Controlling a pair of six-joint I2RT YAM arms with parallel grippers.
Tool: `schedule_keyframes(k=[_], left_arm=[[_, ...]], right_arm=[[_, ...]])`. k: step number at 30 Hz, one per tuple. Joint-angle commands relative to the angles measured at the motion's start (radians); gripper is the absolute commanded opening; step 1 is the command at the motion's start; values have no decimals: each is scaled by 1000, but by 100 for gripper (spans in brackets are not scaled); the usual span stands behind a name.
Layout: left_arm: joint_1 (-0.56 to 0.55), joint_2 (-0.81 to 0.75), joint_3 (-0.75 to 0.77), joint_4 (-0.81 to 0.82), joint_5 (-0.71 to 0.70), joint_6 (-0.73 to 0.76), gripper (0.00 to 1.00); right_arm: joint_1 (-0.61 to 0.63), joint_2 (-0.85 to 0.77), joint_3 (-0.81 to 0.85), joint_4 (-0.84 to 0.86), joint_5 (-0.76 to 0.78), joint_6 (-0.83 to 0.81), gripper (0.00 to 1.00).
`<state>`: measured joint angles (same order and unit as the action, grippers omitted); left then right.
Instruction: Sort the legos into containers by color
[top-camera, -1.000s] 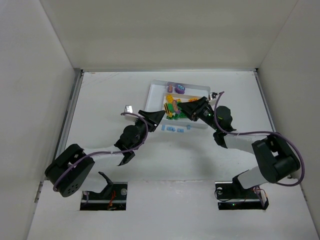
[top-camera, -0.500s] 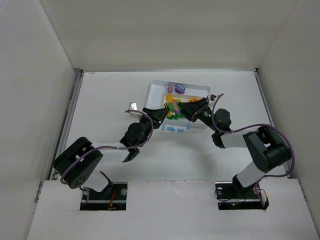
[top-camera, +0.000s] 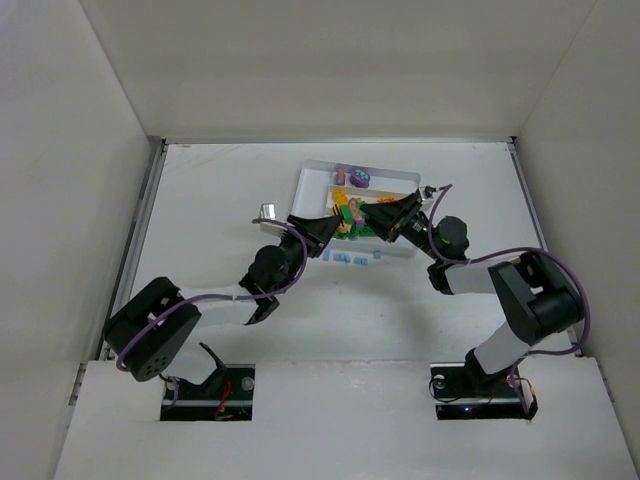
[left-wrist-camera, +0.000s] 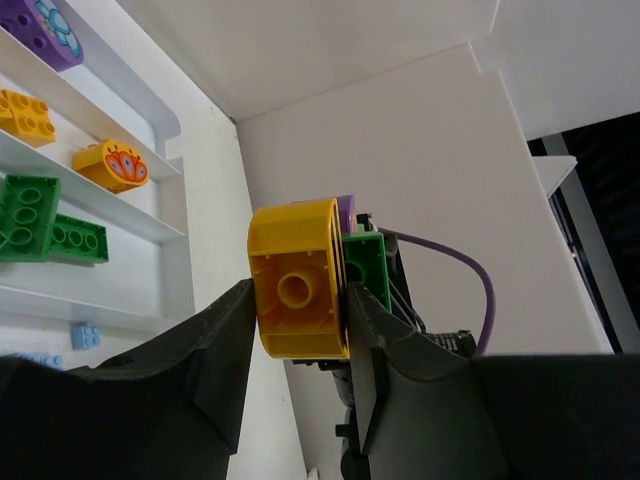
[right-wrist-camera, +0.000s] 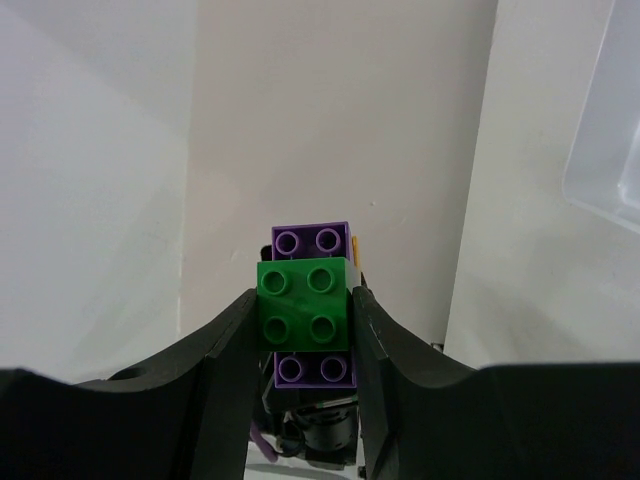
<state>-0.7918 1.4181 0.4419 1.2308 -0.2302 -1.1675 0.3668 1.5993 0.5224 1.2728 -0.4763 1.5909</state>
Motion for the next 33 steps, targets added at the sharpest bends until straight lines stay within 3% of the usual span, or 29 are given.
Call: schedule_keyframes(k=[1, 13, 20, 27, 33], left_arm=[[18, -65, 1, 79, 110, -1, 17], [111, -159, -57, 53, 183, -4, 17], [148, -70, 58, -109, 204, 32, 17], [165, 108, 274, -301, 180, 144, 19], [159, 284, 483, -479, 147, 117, 20]], right_arm=[[-22, 16, 25, 122, -50, 30, 29], [-71, 33, -1, 155, -70, 44, 29], [-104, -7, -38, 116, -56, -8, 29], [-145, -162, -79, -186, 40, -259, 29], [-122, -431, -81, -554, 275, -497, 29]])
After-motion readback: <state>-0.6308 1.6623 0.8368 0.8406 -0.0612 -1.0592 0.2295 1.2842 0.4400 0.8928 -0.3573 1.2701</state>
